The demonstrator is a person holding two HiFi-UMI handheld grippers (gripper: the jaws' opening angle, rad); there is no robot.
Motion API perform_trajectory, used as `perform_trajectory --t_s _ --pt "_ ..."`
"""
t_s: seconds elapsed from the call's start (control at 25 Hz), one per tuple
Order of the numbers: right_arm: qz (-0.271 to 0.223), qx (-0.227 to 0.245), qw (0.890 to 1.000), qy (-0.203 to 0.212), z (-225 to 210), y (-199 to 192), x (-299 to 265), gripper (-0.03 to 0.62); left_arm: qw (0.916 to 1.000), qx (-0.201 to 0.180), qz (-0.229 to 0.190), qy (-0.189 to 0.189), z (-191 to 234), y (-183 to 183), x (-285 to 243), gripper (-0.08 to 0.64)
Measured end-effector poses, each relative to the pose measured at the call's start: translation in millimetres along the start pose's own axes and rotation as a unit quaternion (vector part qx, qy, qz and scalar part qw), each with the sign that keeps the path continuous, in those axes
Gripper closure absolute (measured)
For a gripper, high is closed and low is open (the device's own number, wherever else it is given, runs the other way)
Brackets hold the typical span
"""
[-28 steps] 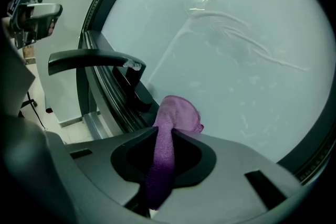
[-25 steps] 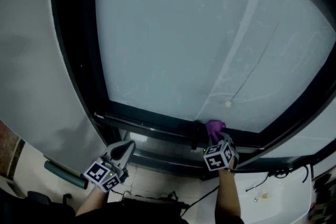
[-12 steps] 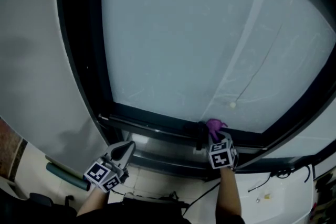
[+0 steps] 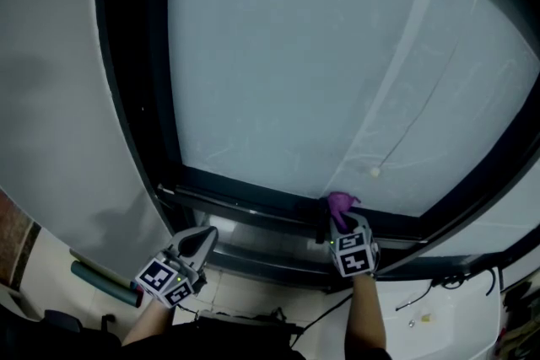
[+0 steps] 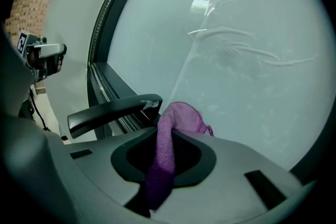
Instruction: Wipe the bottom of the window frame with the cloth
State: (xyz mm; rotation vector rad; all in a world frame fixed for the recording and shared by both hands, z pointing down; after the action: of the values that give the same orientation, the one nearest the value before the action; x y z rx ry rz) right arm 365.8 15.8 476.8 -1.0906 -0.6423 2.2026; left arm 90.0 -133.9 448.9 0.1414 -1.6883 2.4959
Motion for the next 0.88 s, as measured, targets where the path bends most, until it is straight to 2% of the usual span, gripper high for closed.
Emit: perform_trajectory --t_s 0.32,0.64,0.88 --pt "-0.062 0.011 0.998 0.011 17 16 12 0.517 0.9999 -0.001 0.008 -0.008 -1 -2 -6 0.558" --pt "-0.081 -0.030 0.996 0.028 34 6 7 0.517 0.9998 -0.002 0.018 -0.010 -2 -6 -7 0.558" --pt "-0.103 -0.055 0.993 -0.022 42 4 8 0.517 0.9996 -0.008 0.024 -0.012 2 -7 -5 0.558"
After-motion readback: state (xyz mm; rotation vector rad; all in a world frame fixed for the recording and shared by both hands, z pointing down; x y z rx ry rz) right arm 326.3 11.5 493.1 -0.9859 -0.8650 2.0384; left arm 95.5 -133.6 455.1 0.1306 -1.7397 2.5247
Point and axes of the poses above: the fingertips, and each gripper's own axes: x backward along the fingers, z to its left, y out of its top, the point moved 2 cm from there along x, backward along the fingers, and after that the axes turned 12 degrees about x, right-handed, at the moved point
